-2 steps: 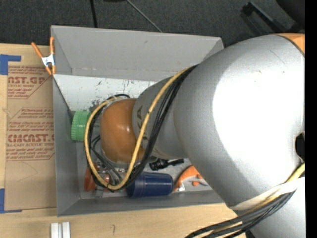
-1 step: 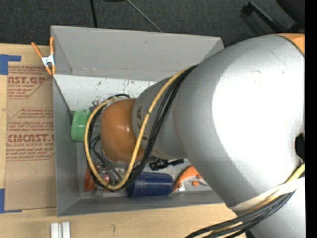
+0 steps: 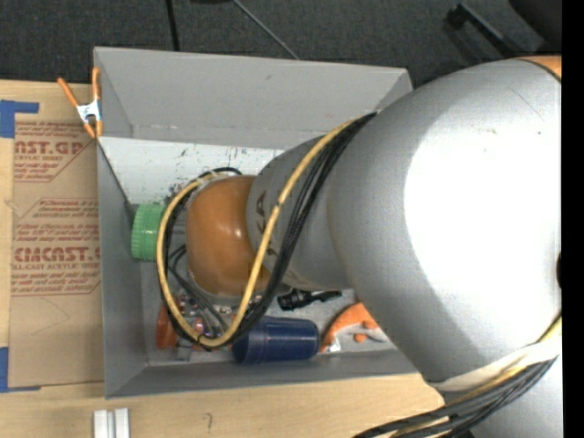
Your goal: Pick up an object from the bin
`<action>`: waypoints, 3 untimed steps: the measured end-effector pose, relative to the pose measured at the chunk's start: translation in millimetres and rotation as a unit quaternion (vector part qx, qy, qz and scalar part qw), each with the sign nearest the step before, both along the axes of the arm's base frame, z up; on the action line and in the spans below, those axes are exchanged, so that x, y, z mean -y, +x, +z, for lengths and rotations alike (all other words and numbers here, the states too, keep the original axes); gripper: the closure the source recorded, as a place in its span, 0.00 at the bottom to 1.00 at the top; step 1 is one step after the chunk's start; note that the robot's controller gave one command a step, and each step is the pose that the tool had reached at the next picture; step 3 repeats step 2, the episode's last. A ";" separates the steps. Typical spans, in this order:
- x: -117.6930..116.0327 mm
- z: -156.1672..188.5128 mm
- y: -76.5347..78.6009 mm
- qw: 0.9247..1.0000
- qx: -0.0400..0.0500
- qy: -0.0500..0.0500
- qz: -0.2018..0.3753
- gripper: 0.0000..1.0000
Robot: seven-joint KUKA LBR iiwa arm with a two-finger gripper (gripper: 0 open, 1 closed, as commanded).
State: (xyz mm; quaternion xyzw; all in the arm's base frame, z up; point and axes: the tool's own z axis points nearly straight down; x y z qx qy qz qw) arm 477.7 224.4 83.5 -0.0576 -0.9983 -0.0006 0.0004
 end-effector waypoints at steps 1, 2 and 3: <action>-0.1 9.6 0.3 1.000 0.000 0.000 0.001 1.00; -1.5 87.4 1.4 1.000 0.003 0.001 0.001 1.00; -1.5 87.4 1.4 1.000 0.003 0.001 0.001 1.00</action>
Offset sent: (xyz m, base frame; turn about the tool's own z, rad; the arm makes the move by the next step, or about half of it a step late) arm 0.0000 0.0000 0.0850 0.0000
